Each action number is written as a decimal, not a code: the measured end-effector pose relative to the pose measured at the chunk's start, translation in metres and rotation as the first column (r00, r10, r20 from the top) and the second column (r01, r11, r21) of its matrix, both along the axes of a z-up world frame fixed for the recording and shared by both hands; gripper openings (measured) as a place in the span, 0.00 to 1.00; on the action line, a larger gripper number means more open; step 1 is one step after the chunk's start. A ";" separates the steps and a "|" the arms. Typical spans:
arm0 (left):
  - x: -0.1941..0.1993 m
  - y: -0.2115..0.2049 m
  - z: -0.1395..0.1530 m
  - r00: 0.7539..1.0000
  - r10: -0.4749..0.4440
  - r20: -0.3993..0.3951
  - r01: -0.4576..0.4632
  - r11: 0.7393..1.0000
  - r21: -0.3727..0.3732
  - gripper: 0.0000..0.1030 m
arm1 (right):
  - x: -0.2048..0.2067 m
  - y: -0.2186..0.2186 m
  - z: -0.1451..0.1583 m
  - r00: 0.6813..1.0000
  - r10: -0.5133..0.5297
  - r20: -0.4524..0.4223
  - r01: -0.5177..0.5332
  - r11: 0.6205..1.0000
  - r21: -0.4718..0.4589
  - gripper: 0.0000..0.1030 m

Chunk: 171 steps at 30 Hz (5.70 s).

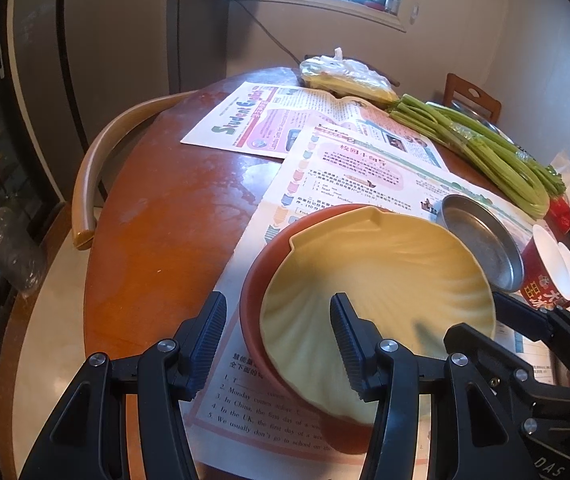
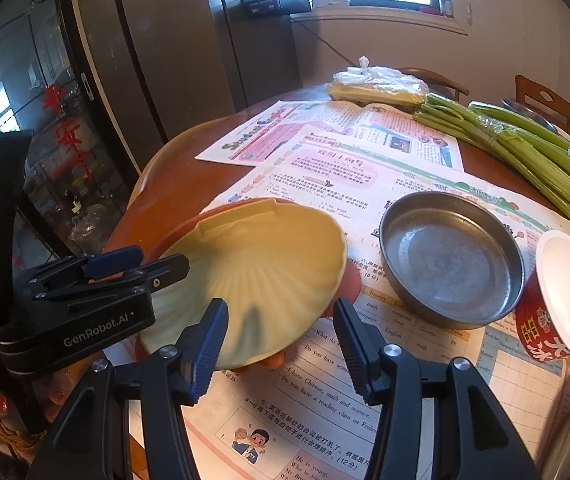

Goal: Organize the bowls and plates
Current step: 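Lower the yellow plate into the orange plate with the left gripper, then open the left gripper to release the yellow plate, then move the left gripper to the rim of the shallow steel pan, then close the left gripper on the steel pan rim, then lift the steel pan with the left gripper and carry it over the plate stack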

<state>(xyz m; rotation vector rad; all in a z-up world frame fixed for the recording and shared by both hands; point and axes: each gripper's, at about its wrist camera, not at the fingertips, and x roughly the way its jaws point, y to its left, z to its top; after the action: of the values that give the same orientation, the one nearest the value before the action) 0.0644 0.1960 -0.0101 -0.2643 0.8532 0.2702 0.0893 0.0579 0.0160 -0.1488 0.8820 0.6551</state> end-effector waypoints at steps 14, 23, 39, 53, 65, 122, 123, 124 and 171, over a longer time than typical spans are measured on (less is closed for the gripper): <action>-0.014 -0.017 0.024 0.999 -0.023 0.047 0.023 1.000 0.012 0.54 | -0.011 -0.018 0.025 0.999 -0.018 0.042 0.016 0.998 0.055 0.55; -0.021 -0.036 0.039 0.996 -0.053 0.069 0.052 0.998 0.028 0.54 | -0.018 -0.036 0.038 0.997 -0.036 0.066 0.030 0.995 0.092 0.56; -0.013 -0.082 0.056 0.988 -0.137 0.072 0.131 0.988 0.078 0.54 | -0.026 -0.082 0.063 0.989 -0.113 0.097 0.098 0.984 0.152 0.56; 0.005 -0.121 0.061 0.977 -0.206 0.048 0.200 0.974 0.108 0.54 | -0.020 -0.128 0.068 0.980 -0.186 0.076 0.167 0.964 0.209 0.57; 0.030 -0.156 0.070 0.948 -0.318 0.016 0.316 0.946 0.075 0.54 | -0.008 -0.170 0.061 0.963 -0.268 0.027 0.251 0.930 0.269 0.62; 0.187 -0.111 -0.005 0.891 -0.402 -0.213 0.382 0.915 -0.128 0.55 | 0.086 -0.124 -0.033 0.861 -0.423 -0.283 0.471 0.872 0.130 0.63; 0.187 -0.111 -0.006 0.891 -0.401 -0.213 0.381 0.915 -0.130 0.55 | 0.087 -0.123 -0.033 0.862 -0.426 -0.273 0.472 0.872 0.131 0.63; 0.188 -0.111 -0.007 0.890 -0.403 -0.215 0.381 0.915 -0.134 0.55 | 0.088 -0.123 -0.033 0.864 -0.429 -0.265 0.473 0.872 0.130 0.63; 0.106 -0.106 0.057 0.914 -0.392 -0.106 0.390 0.920 -0.046 0.35 | 0.031 -0.108 0.026 0.946 -0.313 -0.078 0.323 0.923 0.208 0.58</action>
<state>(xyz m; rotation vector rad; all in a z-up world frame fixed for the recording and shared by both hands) 0.1706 0.0897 0.0470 -0.0957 1.0016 -0.1022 0.1208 -0.0497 0.0415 0.2056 0.8454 0.4466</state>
